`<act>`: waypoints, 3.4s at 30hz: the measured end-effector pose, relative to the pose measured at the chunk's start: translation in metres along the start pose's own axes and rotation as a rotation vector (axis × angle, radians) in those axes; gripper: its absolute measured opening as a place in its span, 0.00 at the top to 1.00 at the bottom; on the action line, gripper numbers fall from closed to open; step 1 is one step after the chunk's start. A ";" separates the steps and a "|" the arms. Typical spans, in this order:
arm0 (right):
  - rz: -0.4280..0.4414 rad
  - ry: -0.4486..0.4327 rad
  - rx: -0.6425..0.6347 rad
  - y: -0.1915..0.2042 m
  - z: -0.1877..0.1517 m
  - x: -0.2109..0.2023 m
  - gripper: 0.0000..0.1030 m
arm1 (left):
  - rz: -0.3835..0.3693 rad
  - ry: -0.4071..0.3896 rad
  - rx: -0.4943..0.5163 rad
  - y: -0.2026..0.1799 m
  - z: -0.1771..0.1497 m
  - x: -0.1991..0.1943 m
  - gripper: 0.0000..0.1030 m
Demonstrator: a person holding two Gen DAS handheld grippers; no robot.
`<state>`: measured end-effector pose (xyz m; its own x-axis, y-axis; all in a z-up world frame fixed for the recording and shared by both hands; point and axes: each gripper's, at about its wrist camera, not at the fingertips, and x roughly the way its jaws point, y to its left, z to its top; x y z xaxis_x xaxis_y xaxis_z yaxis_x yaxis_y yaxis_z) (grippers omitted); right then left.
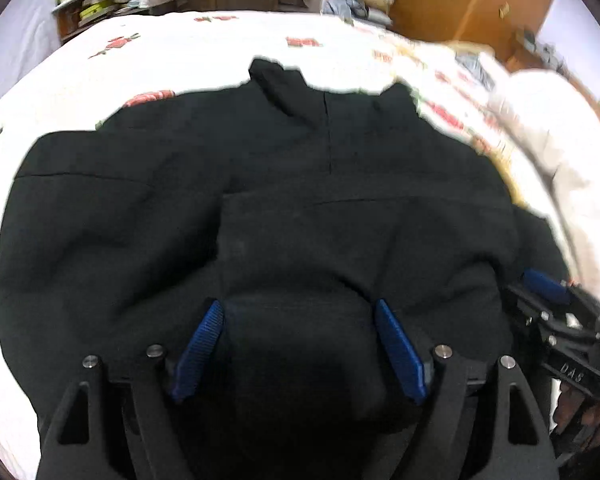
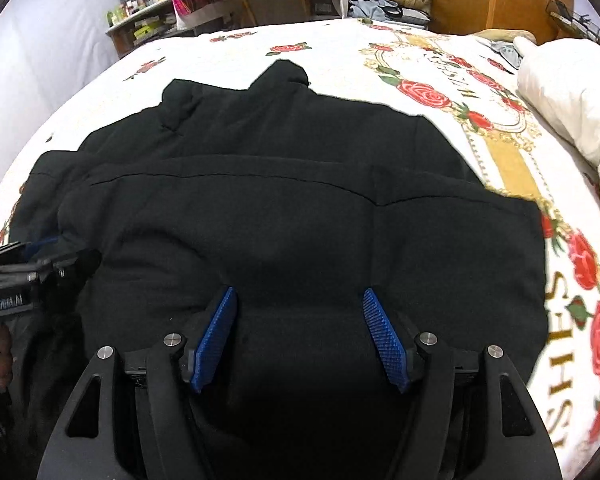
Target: Fold large clothes
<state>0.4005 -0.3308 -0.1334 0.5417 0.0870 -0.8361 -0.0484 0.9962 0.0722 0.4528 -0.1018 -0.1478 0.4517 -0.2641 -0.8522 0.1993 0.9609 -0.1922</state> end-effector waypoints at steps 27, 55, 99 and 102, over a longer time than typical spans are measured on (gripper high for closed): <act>-0.092 -0.014 0.096 -0.057 -0.044 -0.042 0.31 | 0.009 -0.003 0.058 0.010 -0.024 -0.038 0.16; 0.003 0.048 0.136 -0.031 -0.268 -0.216 0.25 | -0.019 0.132 0.040 0.111 -0.261 -0.201 0.14; 0.201 0.353 0.258 -0.066 -0.325 -0.173 0.48 | 0.041 0.372 -0.072 0.127 -0.315 -0.155 0.33; 0.191 0.353 0.249 -0.058 -0.322 -0.172 0.59 | 0.030 0.361 -0.054 0.116 -0.320 -0.157 0.53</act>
<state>0.0399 -0.4041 -0.1685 0.2221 0.3056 -0.9259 0.1068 0.9363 0.3346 0.1264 0.0779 -0.1918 0.1186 -0.1985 -0.9729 0.1395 0.9734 -0.1816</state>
